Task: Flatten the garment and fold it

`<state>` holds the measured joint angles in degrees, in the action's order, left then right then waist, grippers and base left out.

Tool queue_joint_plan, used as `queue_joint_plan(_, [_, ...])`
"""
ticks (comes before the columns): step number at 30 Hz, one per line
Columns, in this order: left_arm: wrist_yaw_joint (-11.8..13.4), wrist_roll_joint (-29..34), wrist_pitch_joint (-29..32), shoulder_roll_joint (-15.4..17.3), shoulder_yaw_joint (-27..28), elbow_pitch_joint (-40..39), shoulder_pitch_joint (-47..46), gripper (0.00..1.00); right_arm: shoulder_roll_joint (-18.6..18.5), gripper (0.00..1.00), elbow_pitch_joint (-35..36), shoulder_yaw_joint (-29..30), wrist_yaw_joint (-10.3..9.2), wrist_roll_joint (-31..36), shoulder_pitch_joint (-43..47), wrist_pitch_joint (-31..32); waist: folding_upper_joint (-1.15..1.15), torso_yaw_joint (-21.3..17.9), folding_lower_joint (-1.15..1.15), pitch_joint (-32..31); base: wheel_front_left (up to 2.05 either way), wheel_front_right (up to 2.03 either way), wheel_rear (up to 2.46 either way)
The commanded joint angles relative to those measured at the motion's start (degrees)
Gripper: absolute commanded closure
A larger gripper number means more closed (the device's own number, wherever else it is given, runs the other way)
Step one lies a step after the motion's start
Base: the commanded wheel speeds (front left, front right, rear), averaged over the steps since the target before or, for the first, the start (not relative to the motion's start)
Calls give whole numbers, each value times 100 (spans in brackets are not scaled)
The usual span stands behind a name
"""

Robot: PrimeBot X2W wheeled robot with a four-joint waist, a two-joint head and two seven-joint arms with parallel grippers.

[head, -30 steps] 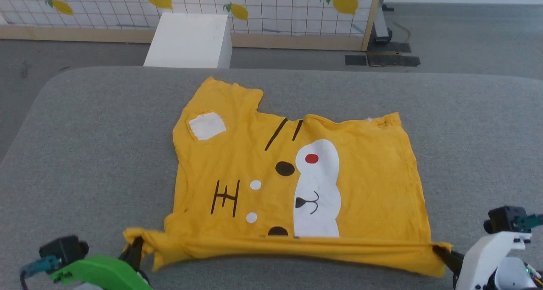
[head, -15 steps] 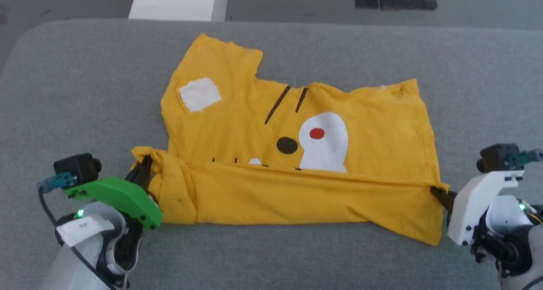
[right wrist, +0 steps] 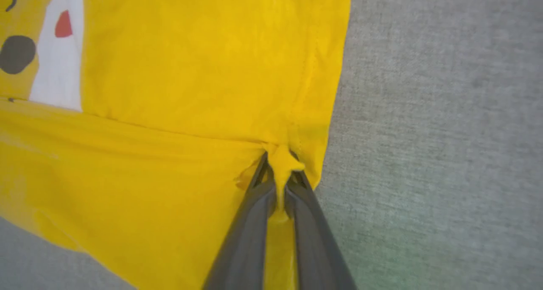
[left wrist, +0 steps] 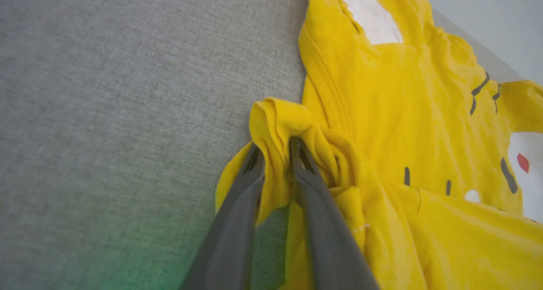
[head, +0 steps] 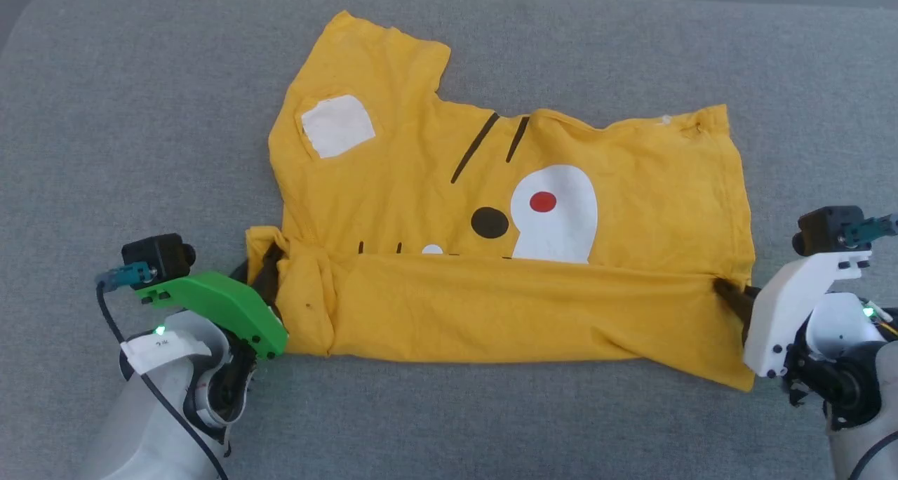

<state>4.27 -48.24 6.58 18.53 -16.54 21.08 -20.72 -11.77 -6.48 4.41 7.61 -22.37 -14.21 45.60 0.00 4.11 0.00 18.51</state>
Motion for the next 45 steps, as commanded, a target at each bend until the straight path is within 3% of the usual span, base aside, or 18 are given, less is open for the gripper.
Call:
queue_joint_plan(1, [-9, -6, -53, 28, 32, 101, -41, 0, 46, 0, -142, -17, -12, -45, 117, -13, 0, -8, 0, -160, 0, 0, 0])
queue_joint_plan(5, [110, 7, -297, 145, 221, -46, 98, 0, 110, 0, 27, 156, -12, -213, 212, -288, 0, -34, 0, -465, 0, 0, 0])
queue_joint_plan(11, [482, -41, -497, 316, 524, -760, 808, 0, 297, 0, 415, 573, -12, -392, 554, -621, 0, -48, 0, -951, 0, 0, 0])
queue_joint_plan(17, [1022, -163, 592, 388, 119, -1775, 1633, 0, 466, 0, 803, 852, -12, -429, 1037, -545, 0, -16, 0, -1185, 0, 0, 0])
queue_joint_plan(19, [1308, -144, 1216, 502, -139, -2189, 1777, 0, 537, 0, 927, 983, -12, -427, 1162, -507, 0, -24, 0, -1199, 0, 0, 0])
queue_joint_plan(22, [1513, -48, 1674, 629, -353, -2449, 1743, 0, 597, 0, 1035, 1045, -12, -414, 1229, -454, 0, -64, 0, -1159, 0, 0, 0])
queue_joint_plan(26, [1602, 16, 1935, 737, -431, -2432, 1574, 0, 657, 0, 1155, 1035, -12, -398, 1214, -392, 0, -181, 0, -1033, 0, 0, 0])
queue_joint_plan(39, [1530, 6, 2331, 724, -659, -1519, 1188, 0, 730, 0, 1323, 1057, -12, -342, 1183, -296, 0, -422, 0, -676, 0, 0, 0])
queue_joint_plan(40, [1521, -11, 2346, 708, -674, -1463, 1199, 64, 718, 0, 1339, 1039, -12, -314, 1193, -278, 0, -423, 0, -666, 0, 0, 0])
queue_joint_plan(41, [1507, -54, 2342, 678, -661, -1429, 1212, 100, 708, 0, 1357, 1022, -12, -294, 1202, -265, 0, -421, 0, -656, 0, 0, 0])
queue_joint_plan(45, [1472, -195, 2151, 583, -506, -1376, 1273, 100, 571, 0, 1496, 866, -12, -43, 1319, -186, 0, -366, 0, -649, 0, 0, 0])
